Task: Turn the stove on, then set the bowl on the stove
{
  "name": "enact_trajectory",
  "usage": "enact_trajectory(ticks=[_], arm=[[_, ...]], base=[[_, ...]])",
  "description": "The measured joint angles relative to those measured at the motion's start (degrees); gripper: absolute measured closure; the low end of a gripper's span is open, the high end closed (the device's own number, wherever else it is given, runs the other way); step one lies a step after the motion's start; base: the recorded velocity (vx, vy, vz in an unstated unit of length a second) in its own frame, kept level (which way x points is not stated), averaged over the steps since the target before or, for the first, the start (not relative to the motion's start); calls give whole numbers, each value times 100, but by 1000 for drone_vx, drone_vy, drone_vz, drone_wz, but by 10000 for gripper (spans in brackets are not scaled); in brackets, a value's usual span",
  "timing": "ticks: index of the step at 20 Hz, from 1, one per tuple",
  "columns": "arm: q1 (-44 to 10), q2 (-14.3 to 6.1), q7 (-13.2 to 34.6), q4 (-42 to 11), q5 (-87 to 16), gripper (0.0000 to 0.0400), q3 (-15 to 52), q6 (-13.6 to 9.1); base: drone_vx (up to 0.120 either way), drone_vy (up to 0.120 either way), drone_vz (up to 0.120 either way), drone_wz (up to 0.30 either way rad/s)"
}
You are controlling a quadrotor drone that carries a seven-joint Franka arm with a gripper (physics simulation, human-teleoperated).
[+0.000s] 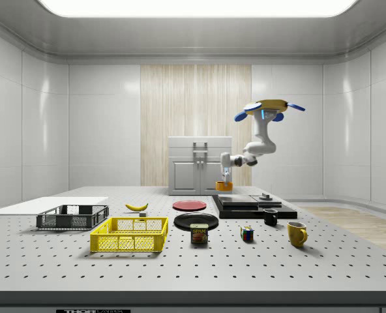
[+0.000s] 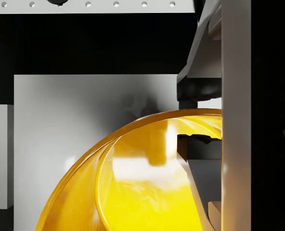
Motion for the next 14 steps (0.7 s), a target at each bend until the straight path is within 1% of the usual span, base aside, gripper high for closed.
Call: enact_trajectory(ticks=[14], arm=[[-2, -5, 2, 0, 2, 300, 1, 5]], base=[[-120, 0, 0, 0]])
